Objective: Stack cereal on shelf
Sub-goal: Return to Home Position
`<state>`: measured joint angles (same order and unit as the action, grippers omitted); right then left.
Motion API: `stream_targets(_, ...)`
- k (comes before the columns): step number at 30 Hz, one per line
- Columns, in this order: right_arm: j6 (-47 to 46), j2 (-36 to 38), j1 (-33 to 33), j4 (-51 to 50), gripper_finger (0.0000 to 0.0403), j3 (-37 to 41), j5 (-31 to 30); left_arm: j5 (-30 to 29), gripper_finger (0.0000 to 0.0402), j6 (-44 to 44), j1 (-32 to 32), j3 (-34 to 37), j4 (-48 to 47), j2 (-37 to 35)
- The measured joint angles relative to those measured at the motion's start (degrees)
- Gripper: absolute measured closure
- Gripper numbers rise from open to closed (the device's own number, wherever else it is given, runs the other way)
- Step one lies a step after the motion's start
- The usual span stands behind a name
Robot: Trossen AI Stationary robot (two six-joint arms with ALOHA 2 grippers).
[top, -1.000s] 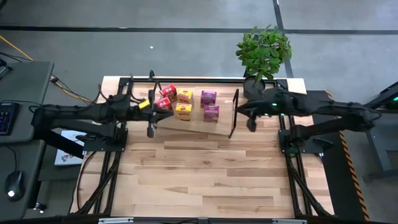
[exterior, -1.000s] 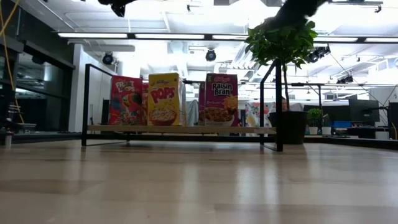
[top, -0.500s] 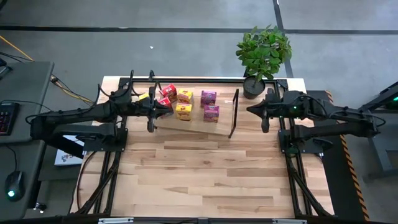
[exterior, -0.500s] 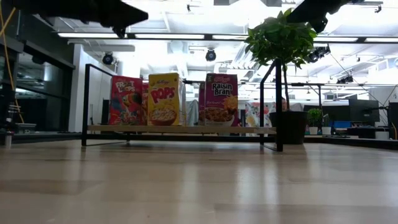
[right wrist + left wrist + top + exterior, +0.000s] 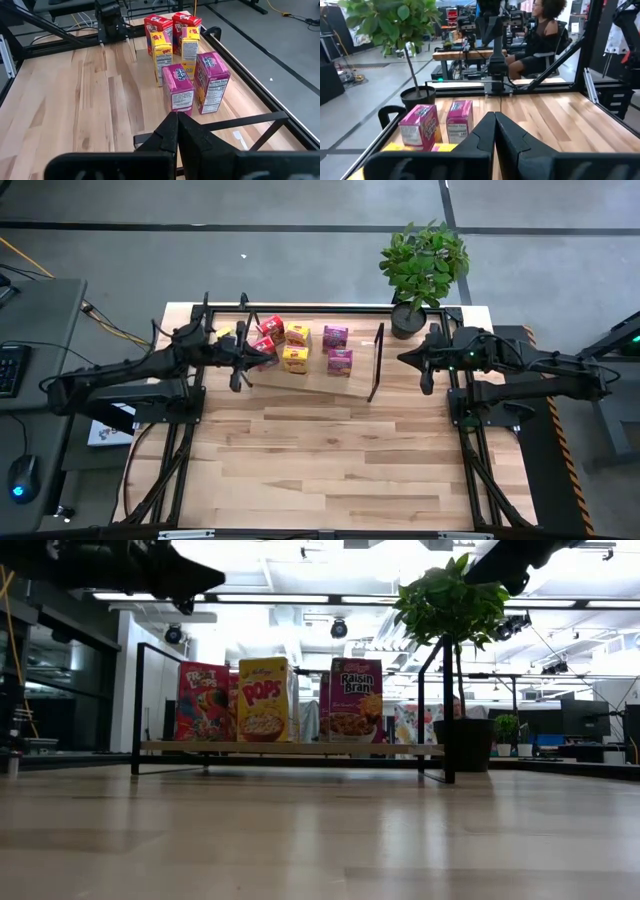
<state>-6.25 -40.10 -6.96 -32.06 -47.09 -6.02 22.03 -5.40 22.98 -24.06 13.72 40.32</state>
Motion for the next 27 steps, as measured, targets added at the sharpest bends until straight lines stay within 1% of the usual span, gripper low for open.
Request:
stream_targets(5,-0.34,0.00,0.00,-0.32,0.0403,0.00,-0.02,-0.01,0.0402,0.38,1.04,3.96,0.49,-3.47)
stream_targets(11,-0.35,0.00,0.00,-0.32,0.0403,0.00,-0.05,-0.01,0.0402,1.93,1.08,10.27,5.37,-8.44)
stream_targets(14,-0.36,0.00,0.00,-0.30,0.0403,0.00,-1.04,0.00,0.0402,3.01,1.08,12.97,6.47,-10.59)
stream_targets(17,-0.23,0.00,0.00,-0.30,0.0403,0.00,-2.91,1.39,0.0402,3.64,1.08,15.00,6.76,-12.79)
stream_targets(19,-0.21,0.00,-0.01,-0.30,0.0403,0.00,-3.02,3.05,0.0401,4.08,1.08,15.87,6.88,-14.07)
stream_targets(23,-0.32,0.00,0.00,-0.31,0.0403,0.00,-2.52,3.16,0.0401,4.31,1.27,17.94,6.80,-16.40)
stream_targets(27,-0.34,0.00,0.00,-0.75,0.0403,0.00,-2.49,2.70,0.0402,9.22,2.30,19.87,7.26,-18.29)
